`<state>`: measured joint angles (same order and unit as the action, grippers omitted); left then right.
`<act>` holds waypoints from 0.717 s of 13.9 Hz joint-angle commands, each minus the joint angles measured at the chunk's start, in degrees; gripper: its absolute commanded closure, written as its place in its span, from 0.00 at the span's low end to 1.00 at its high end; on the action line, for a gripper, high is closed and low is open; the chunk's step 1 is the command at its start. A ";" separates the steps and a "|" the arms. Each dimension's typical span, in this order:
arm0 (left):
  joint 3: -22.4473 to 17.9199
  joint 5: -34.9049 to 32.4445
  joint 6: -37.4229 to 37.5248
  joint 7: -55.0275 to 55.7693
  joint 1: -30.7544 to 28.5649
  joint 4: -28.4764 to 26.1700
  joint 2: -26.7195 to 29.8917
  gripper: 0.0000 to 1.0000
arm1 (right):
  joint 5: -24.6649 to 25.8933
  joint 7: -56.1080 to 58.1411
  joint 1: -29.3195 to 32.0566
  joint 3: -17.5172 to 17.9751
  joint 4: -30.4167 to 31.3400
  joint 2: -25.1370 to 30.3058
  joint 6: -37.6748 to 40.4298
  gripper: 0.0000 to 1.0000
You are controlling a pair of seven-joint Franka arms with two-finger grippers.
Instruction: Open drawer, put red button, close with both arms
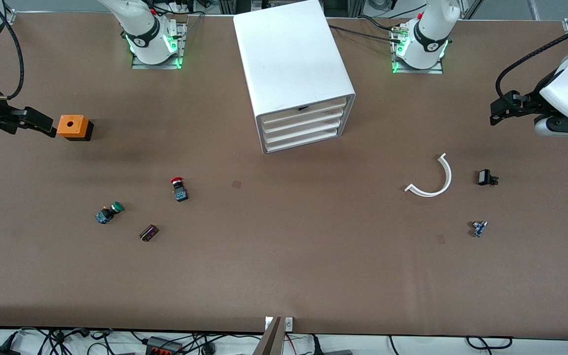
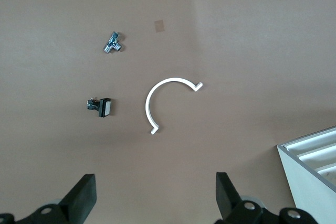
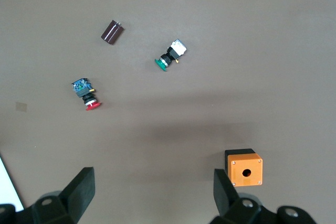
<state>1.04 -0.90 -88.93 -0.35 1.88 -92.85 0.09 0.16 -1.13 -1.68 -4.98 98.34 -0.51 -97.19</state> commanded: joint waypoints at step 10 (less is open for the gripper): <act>0.37 -0.25 13.14 0.44 1.63 1.88 -1.06 0.00 | 0.64 0.69 0.28 -0.02 -0.25 -0.02 0.60 0.00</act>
<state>1.12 -0.88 -80.70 -0.35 2.26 -92.72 0.09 0.16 -1.13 -1.62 -5.05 98.34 -0.51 -97.19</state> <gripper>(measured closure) 0.000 0.000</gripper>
